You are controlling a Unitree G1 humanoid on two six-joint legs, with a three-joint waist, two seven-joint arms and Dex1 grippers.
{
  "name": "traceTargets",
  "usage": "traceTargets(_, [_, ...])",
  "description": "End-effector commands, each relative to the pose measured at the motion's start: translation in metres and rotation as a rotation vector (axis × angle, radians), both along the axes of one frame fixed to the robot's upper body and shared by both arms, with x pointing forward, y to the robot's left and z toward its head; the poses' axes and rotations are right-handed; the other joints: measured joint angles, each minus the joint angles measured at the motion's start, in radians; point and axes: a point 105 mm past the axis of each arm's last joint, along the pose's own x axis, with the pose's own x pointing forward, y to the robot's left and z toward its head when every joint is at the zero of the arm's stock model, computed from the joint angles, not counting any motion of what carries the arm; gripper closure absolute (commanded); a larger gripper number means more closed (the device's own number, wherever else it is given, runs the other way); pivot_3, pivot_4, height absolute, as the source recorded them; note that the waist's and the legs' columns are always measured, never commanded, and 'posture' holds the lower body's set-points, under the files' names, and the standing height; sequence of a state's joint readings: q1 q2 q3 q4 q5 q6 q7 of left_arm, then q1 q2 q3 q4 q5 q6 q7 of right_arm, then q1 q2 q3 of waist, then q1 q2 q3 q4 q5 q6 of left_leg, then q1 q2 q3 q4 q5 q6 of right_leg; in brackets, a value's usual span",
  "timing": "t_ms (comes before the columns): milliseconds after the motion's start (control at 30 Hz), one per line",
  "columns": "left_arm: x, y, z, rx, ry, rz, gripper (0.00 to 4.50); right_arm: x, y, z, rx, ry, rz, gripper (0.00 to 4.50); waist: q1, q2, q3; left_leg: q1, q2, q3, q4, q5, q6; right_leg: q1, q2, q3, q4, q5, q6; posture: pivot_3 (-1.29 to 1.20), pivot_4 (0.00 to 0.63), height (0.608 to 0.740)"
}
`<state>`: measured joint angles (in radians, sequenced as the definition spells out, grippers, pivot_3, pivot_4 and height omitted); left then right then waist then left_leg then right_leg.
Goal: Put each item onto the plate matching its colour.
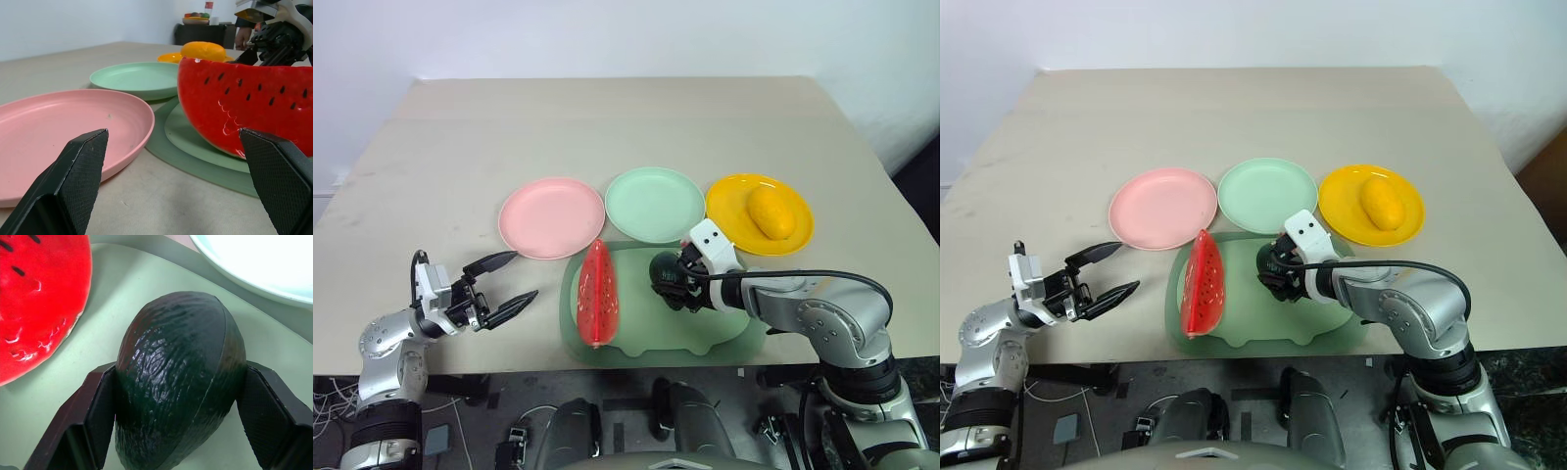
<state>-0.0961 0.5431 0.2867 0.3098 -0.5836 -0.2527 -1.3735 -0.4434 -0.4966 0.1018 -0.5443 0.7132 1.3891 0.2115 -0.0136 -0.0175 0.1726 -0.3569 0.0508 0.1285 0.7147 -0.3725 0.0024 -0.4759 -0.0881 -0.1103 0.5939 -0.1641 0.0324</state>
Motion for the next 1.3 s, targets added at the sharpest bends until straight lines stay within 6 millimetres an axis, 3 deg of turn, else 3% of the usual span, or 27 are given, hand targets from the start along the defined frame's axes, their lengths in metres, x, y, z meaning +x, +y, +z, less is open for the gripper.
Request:
traceTargets(33, [0.001,-0.003,0.007,0.007,-0.034,-0.011,0.00,0.010,0.005,0.033,0.101,-0.103,0.036,1.31,0.000,0.000,0.000,0.000,0.000,0.000,0.000,0.000,0.000,0.000,0.000,0.000,0.000,0.000,0.000,0.00,0.150,0.733])
traceTargets(133, [0.001,-0.003,0.008,0.002,-0.032,-0.004,0.00,0.028,0.006,0.050,0.182,-0.139,0.021,1.31,-0.002,0.000,0.000,0.000,0.000,0.000,0.000,0.000,0.000,0.000,0.000,0.000,0.000,0.000,0.000,0.00,0.150,0.733])
traceTargets(233, [-0.001,-0.003,0.007,0.000,-0.032,0.005,0.00,0.064,0.008,0.060,0.242,-0.157,-0.065,1.31,-0.004,0.000,0.000,0.000,0.000,0.001,0.000,0.000,0.000,0.000,0.001,0.000,0.000,0.000,0.000,0.00,0.150,0.733])
traceTargets(433, [-0.004,-0.003,0.008,-0.002,-0.033,0.024,0.00,0.119,0.014,0.053,0.202,-0.179,-0.175,1.31,-0.007,0.001,0.000,0.000,0.000,0.002,0.000,0.001,-0.001,-0.001,0.001,0.000,0.002,0.000,0.000,0.00,0.150,0.733])
traceTargets(700, [-0.008,0.003,0.011,0.007,-0.034,0.049,0.00,0.140,0.015,0.045,0.124,-0.210,-0.179,1.31,-0.007,0.001,0.001,-0.001,0.000,0.002,-0.001,0.003,-0.005,-0.001,0.000,0.000,0.002,0.000,0.000,0.00,0.150,0.733])
traceTargets(733, [-0.009,0.003,0.011,0.008,-0.034,0.051,0.00,0.140,0.015,0.045,0.123,-0.218,-0.172,0.97,-0.007,0.001,0.001,-0.001,0.000,0.002,-0.001,0.003,-0.005,-0.001,0.000,0.000,0.002,0.000,0.000,0.00,0.150,0.733])
traceTargets(833, [-0.011,0.005,0.012,0.010,-0.032,0.055,0.00,0.136,0.013,0.050,0.144,-0.227,-0.143,0.07,-0.008,0.001,0.001,-0.001,0.000,0.002,-0.001,0.003,-0.005,-0.001,0.000,0.000,0.002,0.000,0.000,0.00,0.150,0.733])
traceTargets(933, [-0.011,0.007,0.016,0.015,-0.040,0.062,0.00,0.122,0.000,0.067,0.205,-0.260,-0.107,0.03,-0.005,0.002,0.001,-0.001,0.000,0.002,-0.001,0.003,-0.005,-0.002,0.000,-0.001,0.002,0.000,0.000,0.00,0.150,0.733])
traceTargets(1067, [-0.013,0.010,0.020,0.027,-0.047,0.060,0.00,0.084,-0.025,0.088,0.269,-0.315,-0.015,0.03,0.006,0.002,0.001,-0.003,0.000,0.000,-0.001,0.003,-0.005,-0.002,-0.002,-0.002,0.001,0.000,0.000,0.00,0.150,0.733])
traceTargets(1200, [-0.011,0.012,0.025,0.042,-0.055,0.044,0.00,0.039,-0.062,0.098,0.294,-0.418,0.074,0.03,0.003,0.002,0.001,-0.002,0.000,0.001,-0.001,0.000,0.001,-0.001,-0.003,-0.002,-0.001,0.000,0.000,0.00,0.150,0.733])
traceTargets(1300, [-0.008,0.014,0.027,0.054,-0.057,0.035,0.00,0.012,-0.093,0.093,0.164,-0.540,0.128,0.03,0.003,0.002,0.001,0.000,0.000,0.000,-0.001,-0.001,0.001,0.000,-0.002,-0.002,-0.001,0.000,0.001,0.00,0.150,0.733])
